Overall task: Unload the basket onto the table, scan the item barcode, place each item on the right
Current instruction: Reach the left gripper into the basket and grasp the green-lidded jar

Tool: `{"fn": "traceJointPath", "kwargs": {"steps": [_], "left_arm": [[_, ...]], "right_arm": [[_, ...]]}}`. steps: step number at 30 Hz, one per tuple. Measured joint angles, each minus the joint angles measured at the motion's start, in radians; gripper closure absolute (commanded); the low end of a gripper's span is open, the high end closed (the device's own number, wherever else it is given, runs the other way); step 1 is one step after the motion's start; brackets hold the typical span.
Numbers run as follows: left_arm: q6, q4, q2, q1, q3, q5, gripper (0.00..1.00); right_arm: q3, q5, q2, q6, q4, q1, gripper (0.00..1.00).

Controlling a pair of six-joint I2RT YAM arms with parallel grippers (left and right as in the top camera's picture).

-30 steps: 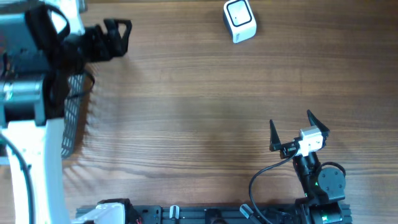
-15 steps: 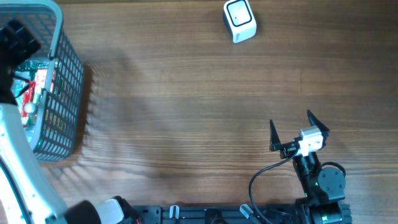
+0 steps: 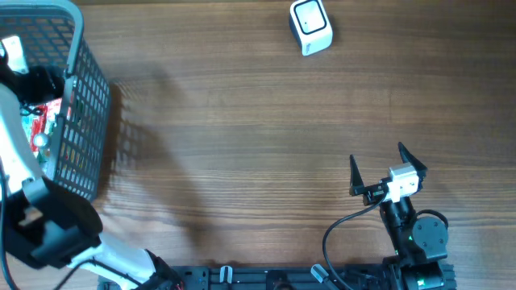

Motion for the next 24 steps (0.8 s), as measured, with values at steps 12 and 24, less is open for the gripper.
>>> {"fn": "traceJointPath", "kwargs": {"steps": [12, 24], "left_arm": [[0.068, 0.005, 0.172, -0.002, 0.0, 0.08, 0.04], [0.084, 0.02, 0.253, -0.003, 0.0, 0.097, 0.52]], "right_arm": [[0.0, 0.0, 0.0, 0.0, 0.0, 0.0, 0.0], [0.0, 0.0, 0.0, 0.0, 0.0, 0.0, 0.0]]}}
